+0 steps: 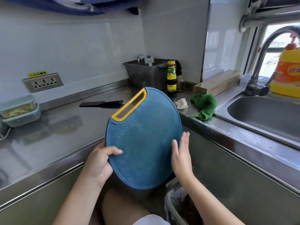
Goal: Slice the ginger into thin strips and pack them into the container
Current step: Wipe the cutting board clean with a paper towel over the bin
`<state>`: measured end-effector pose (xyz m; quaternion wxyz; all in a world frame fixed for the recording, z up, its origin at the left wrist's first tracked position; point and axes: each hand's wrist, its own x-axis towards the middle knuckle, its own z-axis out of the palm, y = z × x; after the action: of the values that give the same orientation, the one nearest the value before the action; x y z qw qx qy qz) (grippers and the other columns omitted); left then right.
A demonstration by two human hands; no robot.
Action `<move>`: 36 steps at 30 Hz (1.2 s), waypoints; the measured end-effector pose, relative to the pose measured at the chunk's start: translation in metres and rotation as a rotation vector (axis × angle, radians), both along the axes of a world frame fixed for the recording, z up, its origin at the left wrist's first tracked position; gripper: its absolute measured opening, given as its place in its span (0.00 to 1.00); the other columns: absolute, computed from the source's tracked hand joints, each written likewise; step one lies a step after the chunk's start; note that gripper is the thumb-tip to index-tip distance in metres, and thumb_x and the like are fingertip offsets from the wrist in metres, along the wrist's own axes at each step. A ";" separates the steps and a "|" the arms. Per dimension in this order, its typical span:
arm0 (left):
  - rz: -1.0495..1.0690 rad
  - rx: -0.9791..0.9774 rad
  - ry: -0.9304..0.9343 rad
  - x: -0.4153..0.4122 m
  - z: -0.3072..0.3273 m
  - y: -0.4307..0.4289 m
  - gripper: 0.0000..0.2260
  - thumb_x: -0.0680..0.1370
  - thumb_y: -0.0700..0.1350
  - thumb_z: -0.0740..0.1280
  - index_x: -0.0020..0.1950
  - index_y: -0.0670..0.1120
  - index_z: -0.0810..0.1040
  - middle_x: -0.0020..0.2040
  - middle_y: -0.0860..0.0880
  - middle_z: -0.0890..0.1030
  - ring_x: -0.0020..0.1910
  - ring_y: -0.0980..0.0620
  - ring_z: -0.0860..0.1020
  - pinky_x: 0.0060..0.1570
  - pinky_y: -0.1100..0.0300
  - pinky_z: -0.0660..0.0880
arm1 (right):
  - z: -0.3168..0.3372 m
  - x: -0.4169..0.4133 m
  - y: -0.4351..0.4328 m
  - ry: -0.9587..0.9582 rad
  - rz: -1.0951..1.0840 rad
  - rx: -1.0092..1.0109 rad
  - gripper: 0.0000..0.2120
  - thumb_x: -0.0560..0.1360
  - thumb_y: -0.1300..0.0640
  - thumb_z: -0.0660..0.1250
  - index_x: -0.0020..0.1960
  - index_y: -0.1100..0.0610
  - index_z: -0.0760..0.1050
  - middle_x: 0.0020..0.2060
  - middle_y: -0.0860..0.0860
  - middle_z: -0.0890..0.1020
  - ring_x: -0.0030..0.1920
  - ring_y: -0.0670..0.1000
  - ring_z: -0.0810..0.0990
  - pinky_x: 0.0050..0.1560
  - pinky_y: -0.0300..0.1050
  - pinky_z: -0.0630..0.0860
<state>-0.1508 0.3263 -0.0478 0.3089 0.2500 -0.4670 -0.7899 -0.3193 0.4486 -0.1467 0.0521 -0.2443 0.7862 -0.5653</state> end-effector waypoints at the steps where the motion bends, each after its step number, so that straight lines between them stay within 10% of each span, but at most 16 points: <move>1: 0.023 0.013 0.001 -0.002 0.001 -0.003 0.22 0.72 0.24 0.53 0.40 0.41 0.84 0.42 0.43 0.85 0.40 0.47 0.84 0.39 0.54 0.82 | 0.006 0.003 0.001 0.160 0.070 0.028 0.28 0.83 0.50 0.50 0.78 0.52 0.41 0.77 0.43 0.40 0.75 0.38 0.37 0.71 0.30 0.39; 12: 0.146 0.044 0.116 -0.020 0.032 -0.020 0.19 0.72 0.26 0.53 0.52 0.42 0.77 0.52 0.44 0.82 0.51 0.43 0.80 0.53 0.47 0.76 | -0.020 0.009 0.038 0.827 0.577 0.265 0.38 0.70 0.69 0.57 0.78 0.54 0.53 0.78 0.47 0.53 0.77 0.48 0.48 0.76 0.41 0.45; 19: 0.142 0.070 0.169 -0.030 0.037 -0.014 0.20 0.72 0.26 0.53 0.51 0.42 0.78 0.48 0.45 0.84 0.49 0.44 0.81 0.54 0.46 0.76 | -0.033 -0.004 0.030 0.786 0.406 0.308 0.35 0.71 0.69 0.54 0.77 0.57 0.56 0.77 0.51 0.56 0.77 0.48 0.51 0.75 0.40 0.46; 25: 0.131 0.114 0.152 -0.018 0.042 -0.018 0.21 0.72 0.27 0.53 0.55 0.43 0.77 0.53 0.43 0.82 0.52 0.43 0.80 0.51 0.45 0.76 | -0.032 -0.031 0.039 0.338 0.077 0.487 0.32 0.79 0.65 0.53 0.79 0.55 0.44 0.78 0.50 0.48 0.77 0.50 0.51 0.72 0.35 0.48; 36: 0.224 0.081 0.183 -0.036 0.040 0.001 0.19 0.71 0.26 0.54 0.48 0.44 0.79 0.46 0.46 0.84 0.51 0.42 0.80 0.61 0.41 0.73 | -0.017 0.023 0.033 0.928 0.359 0.276 0.38 0.68 0.69 0.62 0.77 0.54 0.59 0.77 0.53 0.56 0.77 0.56 0.52 0.75 0.52 0.54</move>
<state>-0.1864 0.3273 -0.0079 0.4261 0.2398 -0.3741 -0.7881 -0.2962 0.4818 -0.1639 -0.1741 -0.5914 0.7395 -0.2703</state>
